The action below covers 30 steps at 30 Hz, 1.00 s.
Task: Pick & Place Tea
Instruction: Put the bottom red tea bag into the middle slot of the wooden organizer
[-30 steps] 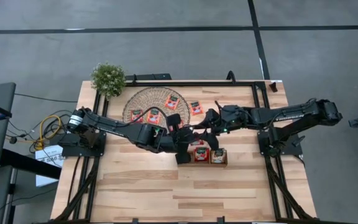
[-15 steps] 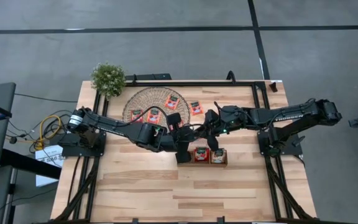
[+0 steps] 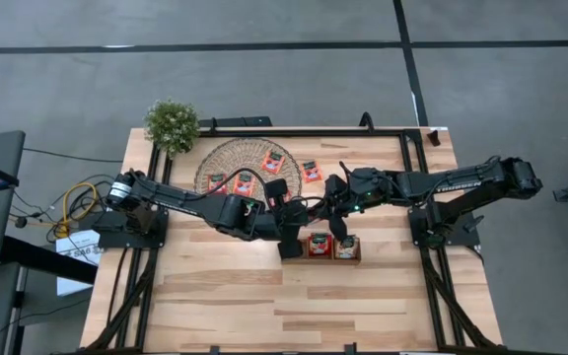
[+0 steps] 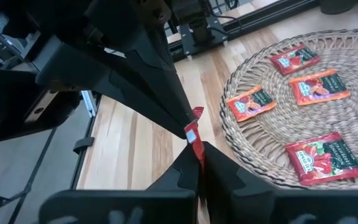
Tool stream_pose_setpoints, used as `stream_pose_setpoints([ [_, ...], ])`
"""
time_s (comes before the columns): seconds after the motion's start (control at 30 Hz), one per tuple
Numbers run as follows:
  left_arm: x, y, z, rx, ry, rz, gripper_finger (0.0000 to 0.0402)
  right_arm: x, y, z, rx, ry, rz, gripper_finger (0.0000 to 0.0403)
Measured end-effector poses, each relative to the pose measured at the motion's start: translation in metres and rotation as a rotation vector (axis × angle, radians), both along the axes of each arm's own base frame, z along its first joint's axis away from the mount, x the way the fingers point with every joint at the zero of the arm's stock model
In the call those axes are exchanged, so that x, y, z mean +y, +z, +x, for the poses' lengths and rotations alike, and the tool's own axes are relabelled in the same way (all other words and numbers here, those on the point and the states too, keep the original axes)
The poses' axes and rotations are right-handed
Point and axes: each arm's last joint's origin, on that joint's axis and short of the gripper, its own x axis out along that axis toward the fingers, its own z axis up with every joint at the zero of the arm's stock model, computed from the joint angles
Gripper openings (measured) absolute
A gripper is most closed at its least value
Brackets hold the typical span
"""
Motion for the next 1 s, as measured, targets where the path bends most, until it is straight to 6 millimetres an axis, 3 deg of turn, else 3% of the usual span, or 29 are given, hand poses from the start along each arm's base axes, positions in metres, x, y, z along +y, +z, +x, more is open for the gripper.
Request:
stream_pose_setpoints([
  [0.27, 0.000, -0.002, -0.003, 0.038, -0.004, 0.013, 0.0020, -0.001, 0.000, -0.001, 0.005, -0.034, 0.003, 0.0000],
  [0.53, 0.004, -0.005, -0.008, 0.091, 0.061, 0.104, 0.0098, -0.002, 0.000, -0.001, 0.007, -0.089, -0.001, 0.0000],
  [0.67, 0.007, -0.010, -0.019, 0.199, 0.089, 0.148, 0.0132, 0.000, -0.002, -0.002, 0.030, -0.102, 0.002, 0.0000],
  [1.0, 0.011, -0.037, -0.063, 0.400, 0.373, 0.098, 0.0147, 0.049, -0.005, -0.011, 0.039, -0.207, -0.079, 0.0000],
])
